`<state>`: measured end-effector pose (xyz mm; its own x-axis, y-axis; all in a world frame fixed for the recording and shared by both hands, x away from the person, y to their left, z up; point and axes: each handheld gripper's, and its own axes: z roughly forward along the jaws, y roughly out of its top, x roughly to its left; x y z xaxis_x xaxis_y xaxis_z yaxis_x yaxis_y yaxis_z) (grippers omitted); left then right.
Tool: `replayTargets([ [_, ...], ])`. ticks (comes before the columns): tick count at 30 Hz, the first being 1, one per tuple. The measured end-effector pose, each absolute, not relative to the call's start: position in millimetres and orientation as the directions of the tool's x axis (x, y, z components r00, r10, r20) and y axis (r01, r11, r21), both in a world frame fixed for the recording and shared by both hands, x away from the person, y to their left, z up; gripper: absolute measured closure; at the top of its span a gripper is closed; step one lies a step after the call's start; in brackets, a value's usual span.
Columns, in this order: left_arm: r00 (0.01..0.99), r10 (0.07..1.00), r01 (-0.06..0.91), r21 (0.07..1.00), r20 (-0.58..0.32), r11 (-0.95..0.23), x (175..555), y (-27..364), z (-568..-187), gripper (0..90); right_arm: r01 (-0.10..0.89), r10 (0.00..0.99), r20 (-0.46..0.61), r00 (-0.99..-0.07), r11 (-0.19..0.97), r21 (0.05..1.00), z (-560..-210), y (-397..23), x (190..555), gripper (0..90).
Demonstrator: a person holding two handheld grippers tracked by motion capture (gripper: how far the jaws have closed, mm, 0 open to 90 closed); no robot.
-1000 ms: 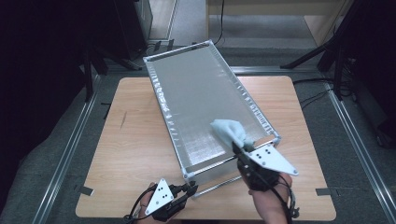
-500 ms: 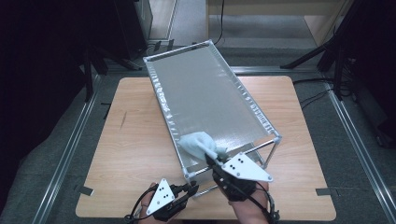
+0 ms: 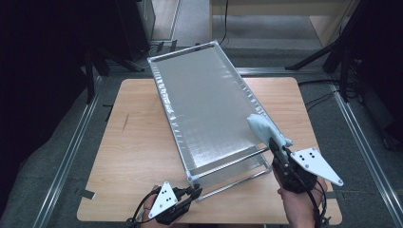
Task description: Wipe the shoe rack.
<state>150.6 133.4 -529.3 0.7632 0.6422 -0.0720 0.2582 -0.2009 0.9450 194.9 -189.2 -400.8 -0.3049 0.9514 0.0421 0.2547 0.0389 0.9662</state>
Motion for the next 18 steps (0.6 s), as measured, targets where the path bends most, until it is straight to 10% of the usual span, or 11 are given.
replayTargets([
  [18, 0.772, 0.632, 0.25, 0.946, -0.067, -0.205, 148, 115, -530, 81.2, 0.157, 0.789, -0.097, -0.606, 0.239, 0.958, -409, -84, 151, 86.1],
])
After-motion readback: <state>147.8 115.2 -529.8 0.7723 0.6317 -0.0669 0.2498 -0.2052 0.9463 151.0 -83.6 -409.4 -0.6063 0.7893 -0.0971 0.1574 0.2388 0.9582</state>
